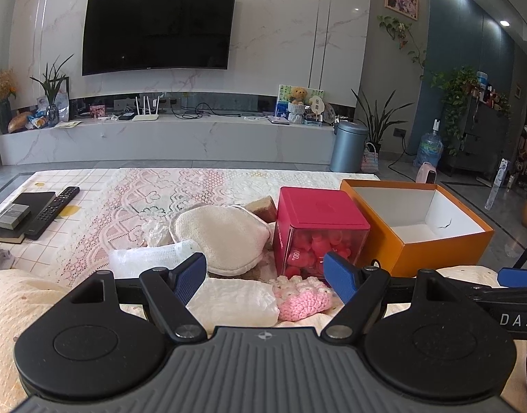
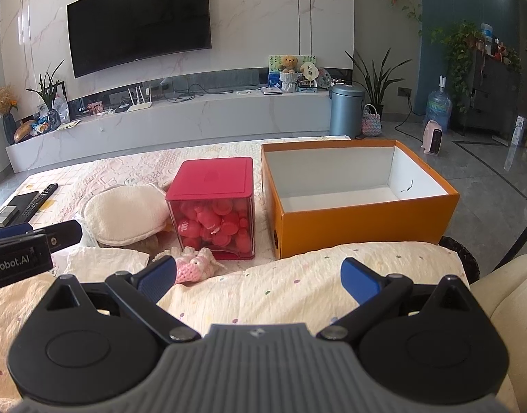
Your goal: Organize soft objects
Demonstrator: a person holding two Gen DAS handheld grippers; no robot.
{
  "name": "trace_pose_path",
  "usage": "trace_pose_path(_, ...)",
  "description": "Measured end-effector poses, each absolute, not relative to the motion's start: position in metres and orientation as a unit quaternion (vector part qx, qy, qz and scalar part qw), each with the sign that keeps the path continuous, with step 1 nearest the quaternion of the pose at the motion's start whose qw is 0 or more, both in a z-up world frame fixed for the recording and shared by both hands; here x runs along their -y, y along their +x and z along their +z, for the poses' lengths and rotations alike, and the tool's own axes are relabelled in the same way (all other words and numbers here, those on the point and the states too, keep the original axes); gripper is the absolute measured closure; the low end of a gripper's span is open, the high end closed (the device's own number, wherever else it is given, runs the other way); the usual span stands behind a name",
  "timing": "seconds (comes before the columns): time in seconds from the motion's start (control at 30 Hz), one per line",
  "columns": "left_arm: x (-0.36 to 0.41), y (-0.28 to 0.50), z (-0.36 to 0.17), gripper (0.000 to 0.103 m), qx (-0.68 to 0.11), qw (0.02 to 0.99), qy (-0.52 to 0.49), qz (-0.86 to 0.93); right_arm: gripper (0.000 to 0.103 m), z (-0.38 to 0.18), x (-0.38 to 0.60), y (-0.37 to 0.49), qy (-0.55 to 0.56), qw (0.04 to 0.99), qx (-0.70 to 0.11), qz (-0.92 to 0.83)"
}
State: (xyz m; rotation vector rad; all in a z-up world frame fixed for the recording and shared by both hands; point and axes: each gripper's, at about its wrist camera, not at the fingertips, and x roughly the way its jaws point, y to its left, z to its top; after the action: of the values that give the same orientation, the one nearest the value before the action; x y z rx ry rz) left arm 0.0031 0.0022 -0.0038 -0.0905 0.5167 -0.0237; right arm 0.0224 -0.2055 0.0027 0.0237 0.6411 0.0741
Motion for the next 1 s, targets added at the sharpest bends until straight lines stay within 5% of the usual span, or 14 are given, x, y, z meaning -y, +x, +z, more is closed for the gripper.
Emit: trace_pose_path(1.0,0.0004,0.0012,-0.0083,0.012,-0.259,0.965,-0.044,-0.015,0.003,-0.0018,0.2052,0.0264,0.018,0.944,-0.326,0.037)
